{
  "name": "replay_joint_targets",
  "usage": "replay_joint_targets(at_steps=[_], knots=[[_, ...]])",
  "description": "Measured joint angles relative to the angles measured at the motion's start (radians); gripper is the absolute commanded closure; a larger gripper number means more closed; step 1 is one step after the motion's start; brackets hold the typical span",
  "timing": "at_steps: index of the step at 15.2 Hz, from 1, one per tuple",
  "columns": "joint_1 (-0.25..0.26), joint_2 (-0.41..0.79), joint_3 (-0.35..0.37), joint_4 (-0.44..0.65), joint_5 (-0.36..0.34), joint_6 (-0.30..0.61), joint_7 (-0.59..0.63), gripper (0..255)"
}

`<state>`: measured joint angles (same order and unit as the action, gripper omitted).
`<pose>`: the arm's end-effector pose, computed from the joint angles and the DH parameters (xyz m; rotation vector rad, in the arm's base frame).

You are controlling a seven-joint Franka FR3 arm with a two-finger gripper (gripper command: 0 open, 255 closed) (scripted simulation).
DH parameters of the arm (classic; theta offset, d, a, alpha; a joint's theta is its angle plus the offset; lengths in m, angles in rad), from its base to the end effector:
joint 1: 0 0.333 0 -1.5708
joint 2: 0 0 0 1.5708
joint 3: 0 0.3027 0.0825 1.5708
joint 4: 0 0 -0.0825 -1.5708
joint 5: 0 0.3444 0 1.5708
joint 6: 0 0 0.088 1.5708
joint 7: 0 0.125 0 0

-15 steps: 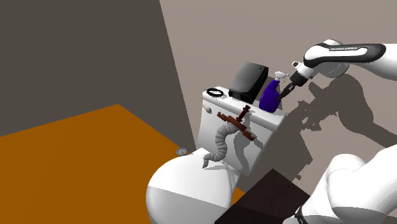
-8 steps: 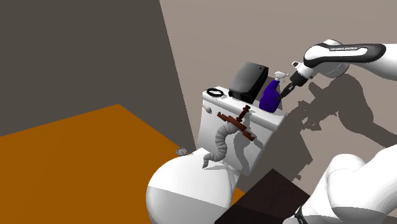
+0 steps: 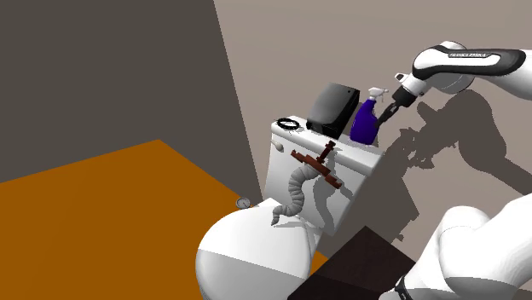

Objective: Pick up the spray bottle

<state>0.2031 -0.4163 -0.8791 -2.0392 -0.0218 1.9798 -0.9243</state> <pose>0.3318 -0.3318 0.5464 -3.0065 -0.3999 -0.5515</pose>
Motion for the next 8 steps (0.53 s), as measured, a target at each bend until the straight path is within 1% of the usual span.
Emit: replay_joint_targets(at_steps=[8], knots=[[0.008, 0.008, 0.016, 0.103, 0.006, -0.096, 0.019, 255]])
